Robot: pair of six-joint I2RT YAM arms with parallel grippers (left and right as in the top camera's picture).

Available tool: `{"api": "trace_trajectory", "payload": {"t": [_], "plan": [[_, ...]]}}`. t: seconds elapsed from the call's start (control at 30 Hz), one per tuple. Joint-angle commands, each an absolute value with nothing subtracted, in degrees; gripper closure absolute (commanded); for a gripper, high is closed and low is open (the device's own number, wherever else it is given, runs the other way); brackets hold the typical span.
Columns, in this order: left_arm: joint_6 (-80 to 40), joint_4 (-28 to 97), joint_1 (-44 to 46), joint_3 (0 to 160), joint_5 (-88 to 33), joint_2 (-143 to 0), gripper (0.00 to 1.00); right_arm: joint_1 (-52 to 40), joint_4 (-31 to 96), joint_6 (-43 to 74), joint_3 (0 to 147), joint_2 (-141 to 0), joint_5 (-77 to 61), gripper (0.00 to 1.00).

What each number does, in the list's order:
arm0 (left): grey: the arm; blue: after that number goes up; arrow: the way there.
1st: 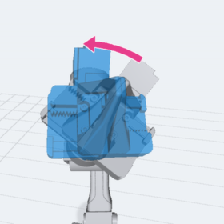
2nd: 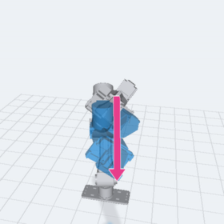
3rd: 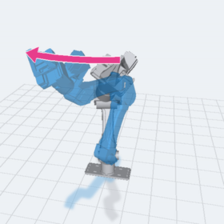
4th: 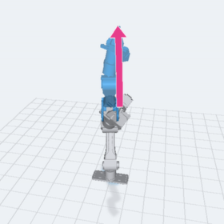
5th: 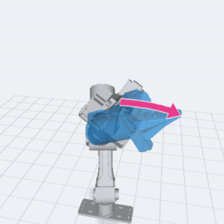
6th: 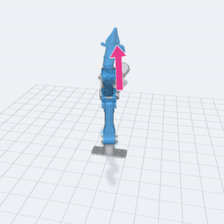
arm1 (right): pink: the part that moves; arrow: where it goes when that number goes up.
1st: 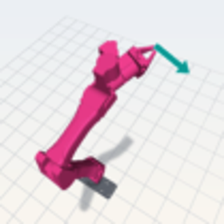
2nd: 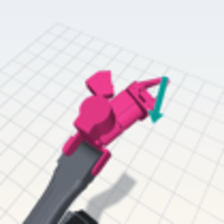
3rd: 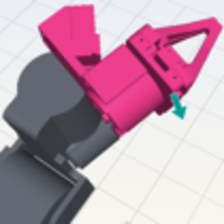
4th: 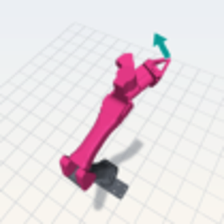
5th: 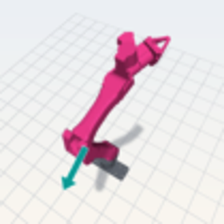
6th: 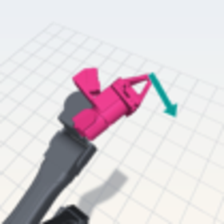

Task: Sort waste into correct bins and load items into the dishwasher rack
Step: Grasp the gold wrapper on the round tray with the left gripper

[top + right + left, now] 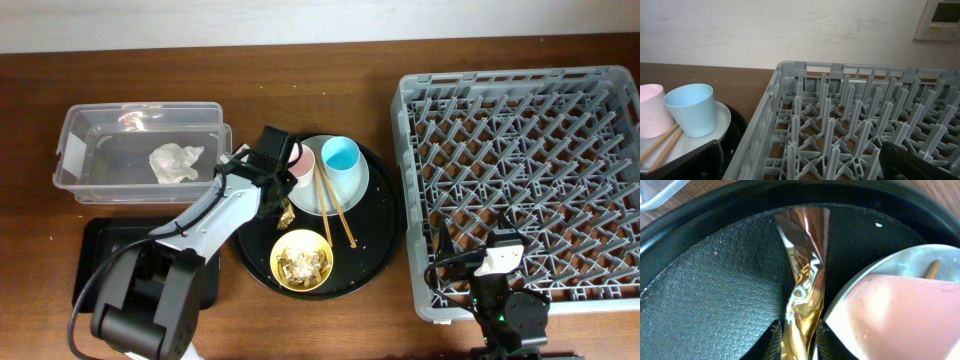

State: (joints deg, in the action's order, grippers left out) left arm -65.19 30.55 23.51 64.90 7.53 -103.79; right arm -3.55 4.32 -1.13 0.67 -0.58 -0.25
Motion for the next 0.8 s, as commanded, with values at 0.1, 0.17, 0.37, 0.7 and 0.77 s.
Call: {"api": "trace_trajectory", "payload": {"t": [0.1, 0.17, 0.37, 0.7, 0.77], "plan": [[-64.55, 30.87, 23.59, 64.53, 8.47, -104.25, 0.78, -3.36, 4.51, -1.08, 0.32, -0.21, -0.40, 0.02], [-64.14, 30.92, 23.59, 64.53, 8.43, -104.27, 0.71, -3.36, 4.51, -1.08, 0.32, -0.21, -0.40, 0.02], [-63.07, 31.62, 23.64, 64.53, 8.40, -106.72, 0.71, -3.36, 4.51, -1.08, 0.32, -0.21, -0.40, 0.02], [-60.38, 31.97, 23.64, 64.66, 8.40, -103.35, 0.99, -3.36, 4.51, -1.08, 0.32, -0.21, -0.40, 0.02], [-57.63, 32.29, 23.64, 64.66, 8.38, -100.47, 1.00, -3.36, 4.51, -1.08, 0.32, -0.21, -0.40, 0.02]]}}
